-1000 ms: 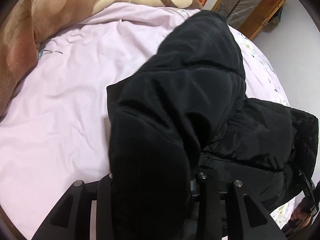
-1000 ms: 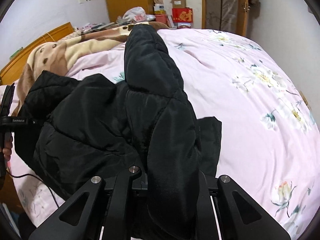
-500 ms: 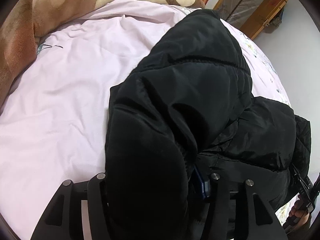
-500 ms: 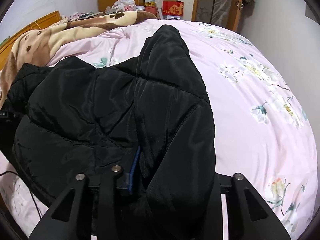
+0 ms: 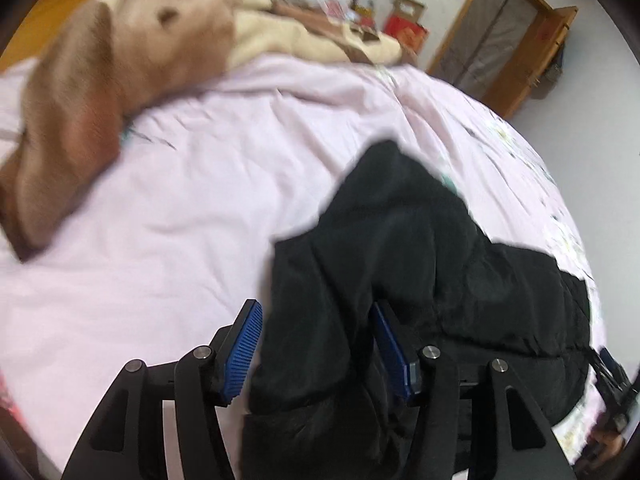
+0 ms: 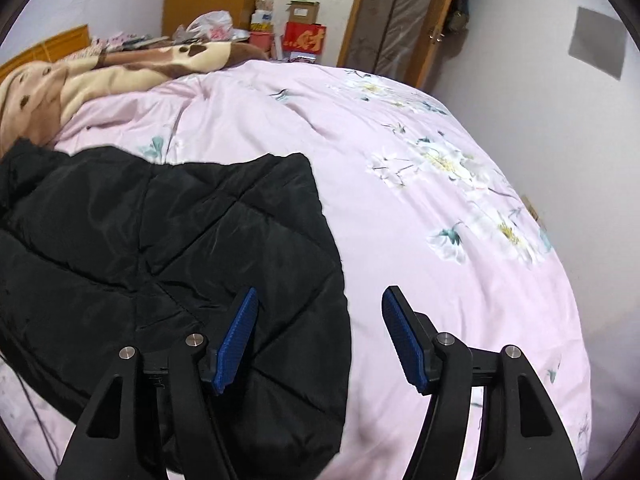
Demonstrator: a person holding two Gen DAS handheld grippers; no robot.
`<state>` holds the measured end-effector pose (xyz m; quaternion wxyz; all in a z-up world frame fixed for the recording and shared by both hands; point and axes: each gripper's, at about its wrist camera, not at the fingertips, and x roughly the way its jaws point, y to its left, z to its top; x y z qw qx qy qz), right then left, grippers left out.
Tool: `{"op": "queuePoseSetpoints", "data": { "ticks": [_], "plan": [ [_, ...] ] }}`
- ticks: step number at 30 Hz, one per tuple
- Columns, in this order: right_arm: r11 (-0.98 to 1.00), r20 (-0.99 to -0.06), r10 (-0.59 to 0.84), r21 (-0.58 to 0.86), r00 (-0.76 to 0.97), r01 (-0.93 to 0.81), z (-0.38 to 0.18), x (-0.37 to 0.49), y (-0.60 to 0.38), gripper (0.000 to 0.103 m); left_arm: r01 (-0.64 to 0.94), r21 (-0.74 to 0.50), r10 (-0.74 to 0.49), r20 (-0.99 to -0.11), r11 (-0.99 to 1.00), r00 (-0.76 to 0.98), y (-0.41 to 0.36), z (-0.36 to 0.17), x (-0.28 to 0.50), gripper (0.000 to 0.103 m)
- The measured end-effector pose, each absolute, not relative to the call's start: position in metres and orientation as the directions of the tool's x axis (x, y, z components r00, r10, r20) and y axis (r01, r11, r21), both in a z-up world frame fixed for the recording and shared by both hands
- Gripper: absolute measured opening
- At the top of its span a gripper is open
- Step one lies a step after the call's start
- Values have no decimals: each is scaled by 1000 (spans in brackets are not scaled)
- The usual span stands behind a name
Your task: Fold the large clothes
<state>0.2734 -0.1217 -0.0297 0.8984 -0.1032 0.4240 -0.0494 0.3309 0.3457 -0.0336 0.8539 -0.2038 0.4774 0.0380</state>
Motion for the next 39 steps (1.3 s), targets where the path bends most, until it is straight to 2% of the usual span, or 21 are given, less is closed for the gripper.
{"op": "queuePoseSetpoints", "data": {
  "ticks": [2, 5, 8, 11, 13, 17, 25, 30, 39],
  "plan": [
    [974, -746, -175, -225, 642, 3, -25, 267, -123, 65, -267, -331, -130, -814, 905, 567, 339, -12, 315, 57],
    [985, -733, -118, -170, 669, -12, -18, 253, -120, 65, -252, -328, -142, -820, 911, 555, 330, -7, 305, 58],
    [992, -722, -57, -121, 690, -45, -19, 240, -110, 65, -216, -301, -143, -829, 929, 541, 325, -27, 308, 58],
    [991, -765, 2, -86, 645, -105, -38, 245, -99, 65, -205, -266, -132, -854, 942, 504, 312, -56, 310, 58],
    [991, -802, -32, -104, 597, -87, -56, 255, -98, 65, -214, -202, -88, -890, 956, 448, 302, -78, 312, 58],
    [997, -847, -32, -65, 530, -44, -96, 262, -111, 65, -218, -220, -109, -896, 951, 430, 302, -105, 313, 61],
    [996, -868, -48, -79, 494, -42, -108, 272, -107, 68, -214, -167, -71, -916, 962, 395, 302, -110, 319, 65],
    [996, -865, -60, -81, 498, -21, -81, 269, -109, 69, -260, -185, -61, -904, 948, 422, 306, -85, 301, 64],
    [999, -779, 29, 9, 627, -36, -5, 209, -94, 69, -186, -198, -74, -850, 962, 522, 273, -21, 231, 66]
  ]
}}
